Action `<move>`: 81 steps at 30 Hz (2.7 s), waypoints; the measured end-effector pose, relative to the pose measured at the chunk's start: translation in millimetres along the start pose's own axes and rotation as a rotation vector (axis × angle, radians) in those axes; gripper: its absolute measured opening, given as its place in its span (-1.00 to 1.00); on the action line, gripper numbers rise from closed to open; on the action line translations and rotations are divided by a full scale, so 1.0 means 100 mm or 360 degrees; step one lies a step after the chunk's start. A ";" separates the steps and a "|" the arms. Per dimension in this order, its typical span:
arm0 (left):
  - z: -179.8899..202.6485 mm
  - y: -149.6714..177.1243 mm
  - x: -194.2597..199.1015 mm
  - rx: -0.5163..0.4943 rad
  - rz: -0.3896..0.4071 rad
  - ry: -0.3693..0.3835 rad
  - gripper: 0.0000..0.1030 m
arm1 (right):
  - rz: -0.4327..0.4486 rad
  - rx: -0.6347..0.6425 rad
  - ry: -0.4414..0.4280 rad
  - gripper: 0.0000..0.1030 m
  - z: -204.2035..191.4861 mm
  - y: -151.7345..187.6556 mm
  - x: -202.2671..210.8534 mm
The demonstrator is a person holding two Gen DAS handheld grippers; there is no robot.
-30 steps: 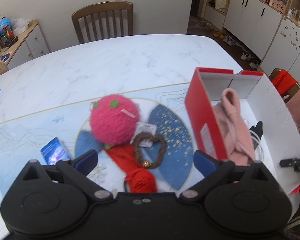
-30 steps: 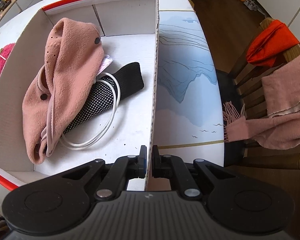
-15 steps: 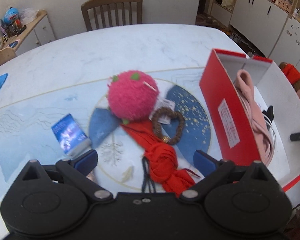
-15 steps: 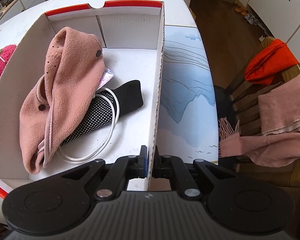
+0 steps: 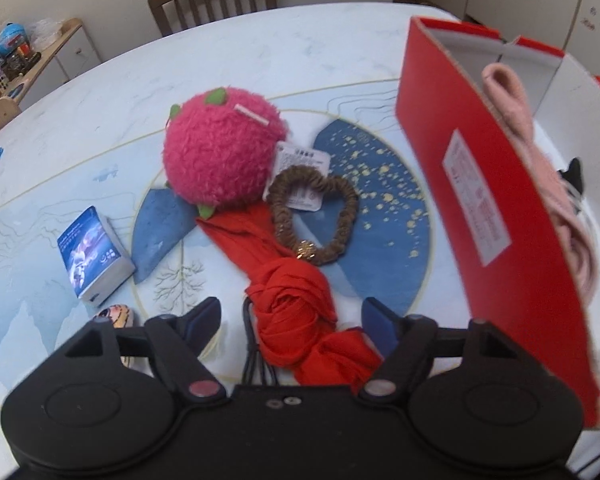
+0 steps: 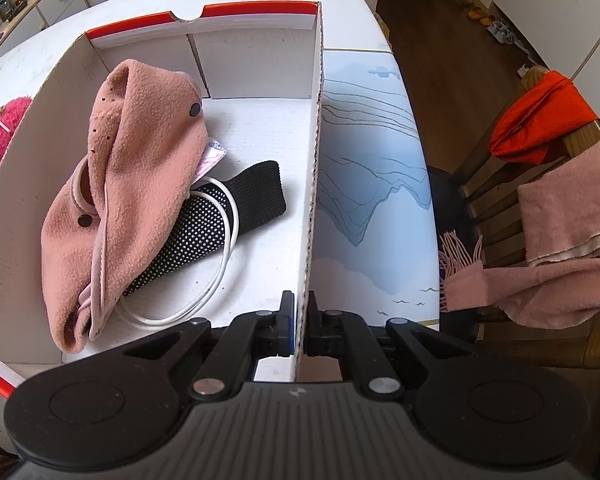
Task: Organize objects
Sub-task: 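Return the left gripper to the pile and reach for the red scarf, then close the left gripper on the red scarf and lift it, then carry the red scarf into the box and release it beside the hat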
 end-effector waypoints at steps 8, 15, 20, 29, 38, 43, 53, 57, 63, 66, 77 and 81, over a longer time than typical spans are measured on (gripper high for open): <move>0.01 0.01 0.02 -0.0011 -0.0013 0.0006 -0.34 | -0.0011 -0.0035 -0.0018 -0.94 0.02 -0.01 0.00; -0.13 -0.04 0.33 0.0022 0.0038 0.0052 -0.41 | -0.0017 -0.0065 -0.0024 -0.94 0.03 0.00 0.00; -0.22 -0.10 0.66 0.0044 0.0103 0.0102 -0.41 | -0.0024 -0.0082 -0.0028 -0.94 0.04 -0.01 -0.01; -0.04 -0.29 1.13 -0.0030 0.0240 0.0216 -0.41 | -0.0028 -0.0110 -0.0027 -0.94 0.04 -0.01 -0.01; 0.42 -0.61 1.41 -0.0201 0.0368 0.0321 -0.41 | -0.0028 -0.0124 -0.0015 -0.94 0.04 0.00 -0.02; 0.72 -0.75 1.45 -0.0289 0.0412 0.0374 -0.41 | -0.0030 -0.0131 -0.0012 -0.94 0.04 -0.01 -0.02; 1.41 -0.92 1.23 -0.0429 0.0392 0.0459 -0.41 | -0.0030 -0.0143 -0.0008 -0.94 0.04 -0.01 -0.01; 1.64 -0.96 1.09 -0.0475 0.0374 0.0451 -0.41 | -0.0032 -0.0150 -0.0012 -0.94 0.06 -0.01 -0.02; 1.93 -1.01 0.84 -0.0521 0.0340 0.0450 -0.41 | -0.0030 -0.0155 -0.0015 -0.94 0.05 -0.02 -0.03; 2.06 -1.04 0.70 -0.0526 0.0319 0.0470 -0.41 | -0.0029 -0.0158 -0.0019 -0.94 0.05 -0.03 -0.04; 2.39 -1.06 0.25 -0.0560 0.0185 0.0472 -0.40 | -0.0026 -0.0151 -0.0009 -0.93 0.04 -0.05 -0.04; 2.44 -1.03 0.07 -0.0583 0.0080 0.0486 -0.39 | -0.0027 -0.0141 0.0004 -0.94 0.02 -0.04 -0.05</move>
Point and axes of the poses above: each gripper's, at about its wrist camera, not at the fingertips, and x roughly against the way its jaws point, z to its right, y to its underside, the point moved 5 cm from there along -x, roughly the way its jaws point, and after that the axes turned 4 degrees about -z, right-handed, at the moved point
